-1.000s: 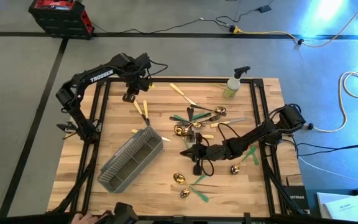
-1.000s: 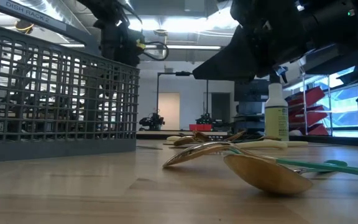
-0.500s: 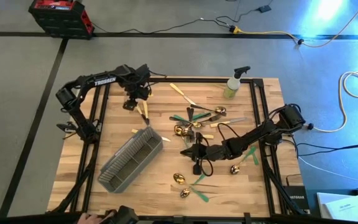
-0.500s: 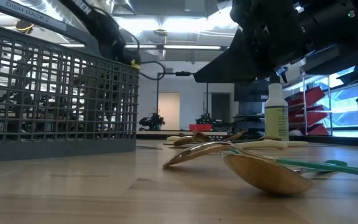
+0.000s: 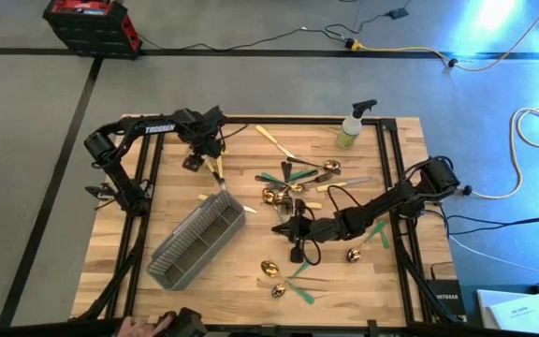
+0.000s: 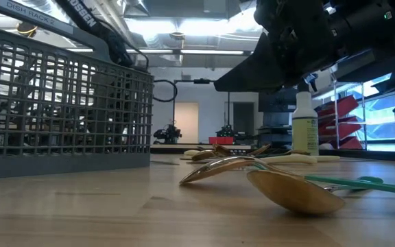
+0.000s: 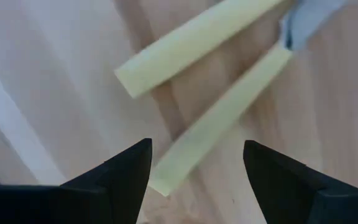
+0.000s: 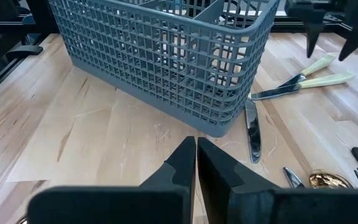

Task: Sort silverware
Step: Put the table knife into the silverware tray

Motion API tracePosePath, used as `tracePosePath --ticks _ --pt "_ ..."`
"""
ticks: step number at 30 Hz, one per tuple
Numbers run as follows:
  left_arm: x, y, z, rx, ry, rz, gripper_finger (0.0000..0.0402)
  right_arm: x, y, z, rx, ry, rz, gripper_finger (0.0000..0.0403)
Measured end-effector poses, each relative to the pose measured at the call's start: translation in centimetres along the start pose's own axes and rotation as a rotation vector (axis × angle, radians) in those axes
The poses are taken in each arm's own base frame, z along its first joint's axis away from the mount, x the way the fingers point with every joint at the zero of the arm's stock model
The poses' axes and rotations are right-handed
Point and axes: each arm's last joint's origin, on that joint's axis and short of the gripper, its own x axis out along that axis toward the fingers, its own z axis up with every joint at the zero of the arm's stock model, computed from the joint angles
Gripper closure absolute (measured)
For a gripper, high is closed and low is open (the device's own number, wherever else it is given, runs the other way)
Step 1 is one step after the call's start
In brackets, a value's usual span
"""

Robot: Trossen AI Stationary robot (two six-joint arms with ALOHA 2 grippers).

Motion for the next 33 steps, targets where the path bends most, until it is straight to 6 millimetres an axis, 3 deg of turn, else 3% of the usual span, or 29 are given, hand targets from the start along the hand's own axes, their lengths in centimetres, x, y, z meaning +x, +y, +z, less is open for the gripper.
tracePosePath --ticks 19,33 --pt "0.72 0.08 -0.28 -0.045 -0.057 0.014 0.0162 0.0 0.0 -0.01 -0.004 0.001 0.0 0.0403" --pt "-0.26 0.44 -0.05 -0.061 -0.072 0.04 0.0162 0.0 -0.01 -0.01 -0.027 0.001 -0.001 0.0403"
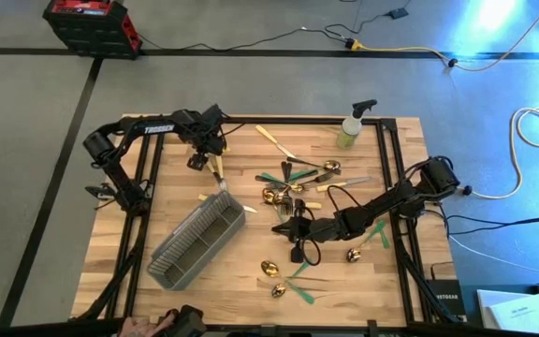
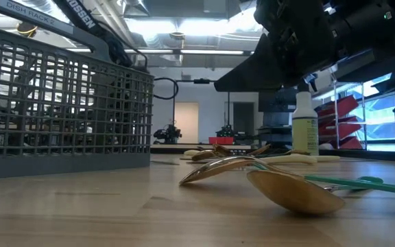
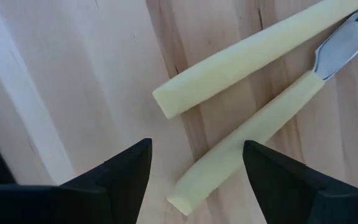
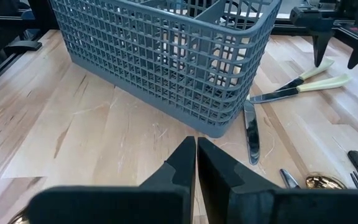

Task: Sort silverware
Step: Put the table knife into the silverware tray

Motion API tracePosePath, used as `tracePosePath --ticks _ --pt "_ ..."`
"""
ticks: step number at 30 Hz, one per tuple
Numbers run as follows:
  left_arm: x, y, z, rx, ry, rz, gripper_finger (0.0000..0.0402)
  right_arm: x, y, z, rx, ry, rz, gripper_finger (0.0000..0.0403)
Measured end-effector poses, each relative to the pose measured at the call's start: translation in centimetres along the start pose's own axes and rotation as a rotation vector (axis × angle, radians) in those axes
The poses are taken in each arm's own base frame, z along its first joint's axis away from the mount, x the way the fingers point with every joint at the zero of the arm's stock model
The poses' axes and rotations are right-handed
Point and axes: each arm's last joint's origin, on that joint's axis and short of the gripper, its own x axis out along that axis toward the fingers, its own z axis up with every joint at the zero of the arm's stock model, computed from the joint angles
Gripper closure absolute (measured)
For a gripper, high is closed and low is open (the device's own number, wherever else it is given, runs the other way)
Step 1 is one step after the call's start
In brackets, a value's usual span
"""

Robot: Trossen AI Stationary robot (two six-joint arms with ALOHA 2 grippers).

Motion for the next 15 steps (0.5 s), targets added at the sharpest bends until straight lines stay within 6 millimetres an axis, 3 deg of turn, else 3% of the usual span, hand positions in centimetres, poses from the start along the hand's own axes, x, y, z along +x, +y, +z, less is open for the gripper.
tracePosePath --ticks 15 --pt "-0.42 -0.91 0.03 0.071 0.015 -0.039 0.0162 0.09 -0.26 -0.07 -0.003 0.01 -0.009 0.0403"
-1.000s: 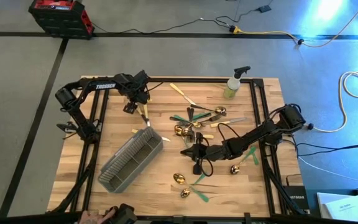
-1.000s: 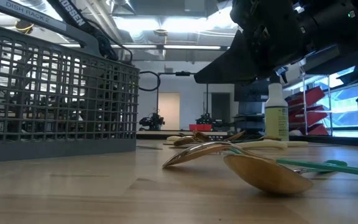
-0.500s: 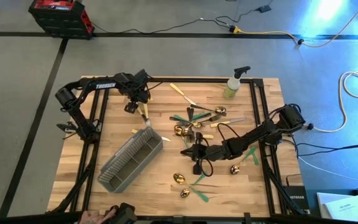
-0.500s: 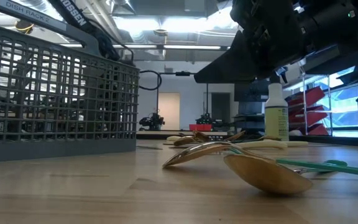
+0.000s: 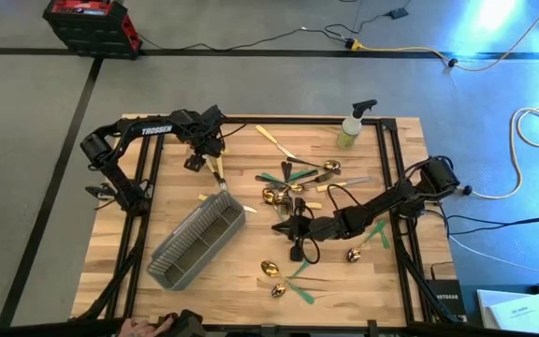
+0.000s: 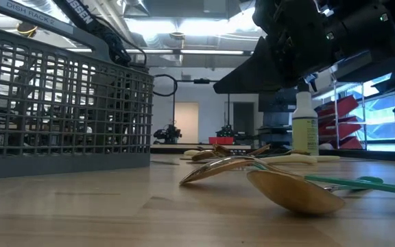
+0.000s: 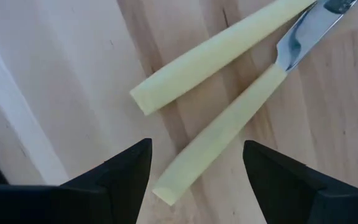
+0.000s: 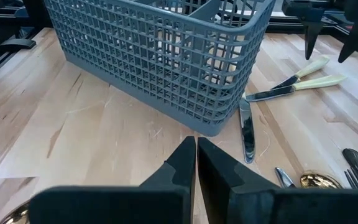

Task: Sort silverware
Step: Put the table knife into the silverware tray

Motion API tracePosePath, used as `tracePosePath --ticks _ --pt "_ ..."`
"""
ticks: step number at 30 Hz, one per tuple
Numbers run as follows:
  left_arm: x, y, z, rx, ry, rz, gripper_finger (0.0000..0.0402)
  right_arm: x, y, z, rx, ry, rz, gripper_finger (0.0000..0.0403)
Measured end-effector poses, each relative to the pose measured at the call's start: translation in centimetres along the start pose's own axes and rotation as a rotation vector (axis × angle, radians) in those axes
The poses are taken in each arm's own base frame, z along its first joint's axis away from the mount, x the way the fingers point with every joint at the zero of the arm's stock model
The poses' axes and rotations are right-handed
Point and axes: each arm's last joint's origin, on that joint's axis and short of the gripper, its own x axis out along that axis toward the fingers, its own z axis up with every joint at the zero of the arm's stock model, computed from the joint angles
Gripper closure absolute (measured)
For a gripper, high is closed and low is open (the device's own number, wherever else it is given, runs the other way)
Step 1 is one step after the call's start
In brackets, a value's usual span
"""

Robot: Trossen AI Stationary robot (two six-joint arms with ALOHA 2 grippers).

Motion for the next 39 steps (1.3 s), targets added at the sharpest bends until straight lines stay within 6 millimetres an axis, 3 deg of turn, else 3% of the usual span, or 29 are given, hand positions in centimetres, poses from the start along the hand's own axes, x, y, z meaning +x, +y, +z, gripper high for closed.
tracePosePath --ticks 13,21,28,39 --pt "1.2 -0.2 -0.3 0.021 0.008 0.037 0.0162 0.0 0.0 0.0 0.001 0.002 0.0 0.0403" --pt "3.2 -0.2 -0.4 0.024 0.06 -0.037 0.0163 0.0 0.0 0.0 0.0 0.002 0.0 0.0403" --pt "3.3 -0.2 -0.4 0.031 0.066 -0.052 0.0166 0.0 0.0 0.0 -0.001 0.004 0.0 0.0403" --pt "3.3 -0.5 -0.5 0.057 0.078 -0.089 0.0276 0.0 0.0 0.0 -0.001 0.004 0.0 0.0403"
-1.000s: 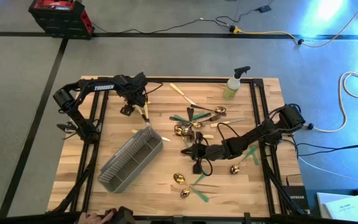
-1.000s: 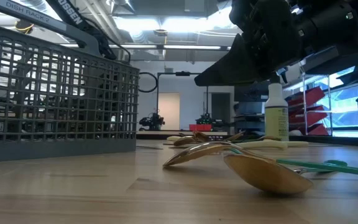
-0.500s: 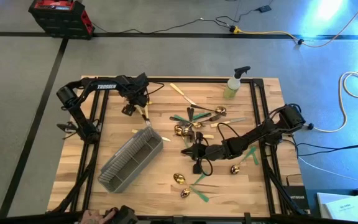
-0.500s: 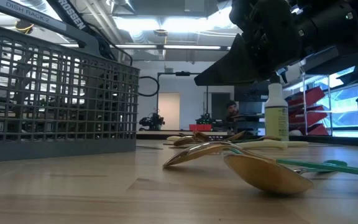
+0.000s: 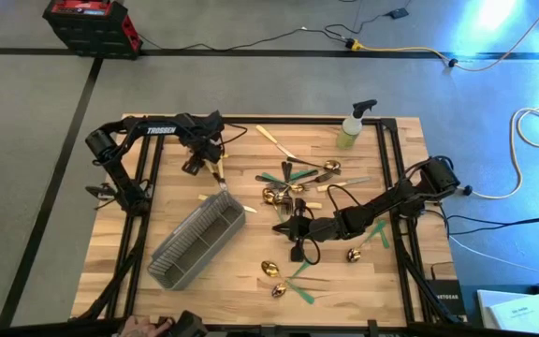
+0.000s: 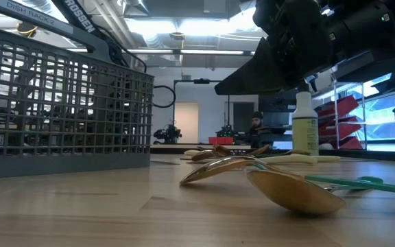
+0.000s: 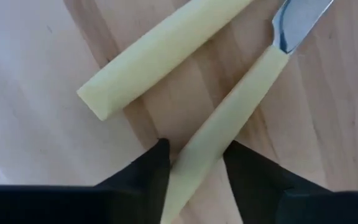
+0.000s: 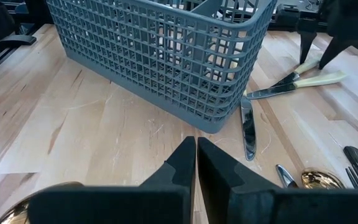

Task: Sort silverware
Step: Put the table knife into the silverware tray

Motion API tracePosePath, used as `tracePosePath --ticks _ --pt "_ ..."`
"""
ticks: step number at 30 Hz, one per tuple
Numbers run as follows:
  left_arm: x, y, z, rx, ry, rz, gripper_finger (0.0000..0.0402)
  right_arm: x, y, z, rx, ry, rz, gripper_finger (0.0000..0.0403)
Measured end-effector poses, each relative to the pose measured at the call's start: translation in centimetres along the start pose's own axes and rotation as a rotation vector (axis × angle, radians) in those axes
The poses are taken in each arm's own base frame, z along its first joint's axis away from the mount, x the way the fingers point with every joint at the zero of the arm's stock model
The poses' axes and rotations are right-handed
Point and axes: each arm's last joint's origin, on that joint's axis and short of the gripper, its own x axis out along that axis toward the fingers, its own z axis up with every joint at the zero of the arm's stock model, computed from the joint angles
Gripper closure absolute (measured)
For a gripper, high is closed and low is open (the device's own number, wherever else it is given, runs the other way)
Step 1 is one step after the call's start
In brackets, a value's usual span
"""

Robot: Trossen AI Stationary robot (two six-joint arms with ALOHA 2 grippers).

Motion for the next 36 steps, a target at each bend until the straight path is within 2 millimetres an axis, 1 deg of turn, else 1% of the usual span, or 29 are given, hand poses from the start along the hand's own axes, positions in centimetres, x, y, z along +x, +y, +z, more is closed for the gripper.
tracePosePath --ticks 7,16,25,30,32,36 --pt "0.0 -0.4 0.4 0.027 0.026 -0.014 0.0312 0.0 0.0 0.0 0.0 0.0 0.0 0.0403" --pt "-0.1 -0.7 0.5 0.006 0.052 -0.023 0.0338 0.0 0.0 0.0 0.003 0.001 0.0 0.0403" --pt "-0.1 -0.8 0.5 -0.008 0.057 -0.032 0.0343 0.0 0.0 0.0 0.005 0.001 0.0 0.0403" --pt "-1.0 -1.2 0.8 0.0 0.048 -0.014 0.0344 0.0 0.0 0.0 0.005 0.001 0.0 0.0403" --pt "-1.4 -1.5 0.8 -0.016 0.047 -0.032 0.0345 0.0 0.0 0.0 0.005 0.001 0.0 0.0403" --pt "-2.2 -1.6 1.1 -0.011 0.028 -0.025 0.0345 0.0 0.0 0.0 0.007 0.001 0.0 0.0403"
